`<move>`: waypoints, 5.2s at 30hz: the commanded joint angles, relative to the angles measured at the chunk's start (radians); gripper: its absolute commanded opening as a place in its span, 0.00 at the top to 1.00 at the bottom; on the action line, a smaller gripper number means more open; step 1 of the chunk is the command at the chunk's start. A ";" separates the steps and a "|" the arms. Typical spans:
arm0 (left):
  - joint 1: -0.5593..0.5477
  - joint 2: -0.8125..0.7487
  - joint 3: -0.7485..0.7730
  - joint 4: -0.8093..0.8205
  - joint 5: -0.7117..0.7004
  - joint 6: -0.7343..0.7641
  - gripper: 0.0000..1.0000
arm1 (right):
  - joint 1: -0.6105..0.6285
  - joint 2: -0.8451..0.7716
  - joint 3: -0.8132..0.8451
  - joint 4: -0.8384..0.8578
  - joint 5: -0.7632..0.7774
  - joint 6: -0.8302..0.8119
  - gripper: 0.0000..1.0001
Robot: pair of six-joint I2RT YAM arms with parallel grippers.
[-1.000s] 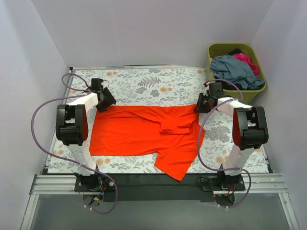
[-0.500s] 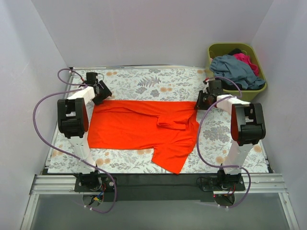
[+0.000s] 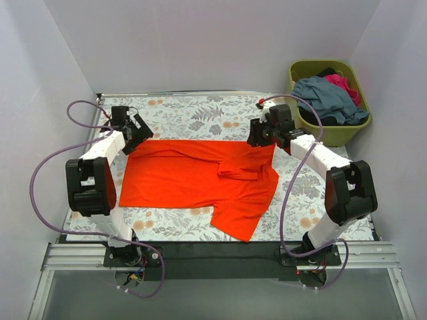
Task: Fold and stack the t-shirts
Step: Fold the tshirt
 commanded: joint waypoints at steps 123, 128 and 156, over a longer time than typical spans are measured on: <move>-0.336 -0.174 -0.091 -0.034 -0.134 -0.014 0.28 | 0.023 0.110 0.185 -0.234 0.052 -0.058 0.75; -0.243 0.053 0.130 -0.074 -0.161 -0.028 0.30 | -0.009 0.187 0.228 -0.208 0.052 -0.046 0.76; 0.025 0.465 0.327 -0.148 -0.086 -0.119 0.33 | -0.104 0.420 0.358 -0.124 0.391 -0.058 0.76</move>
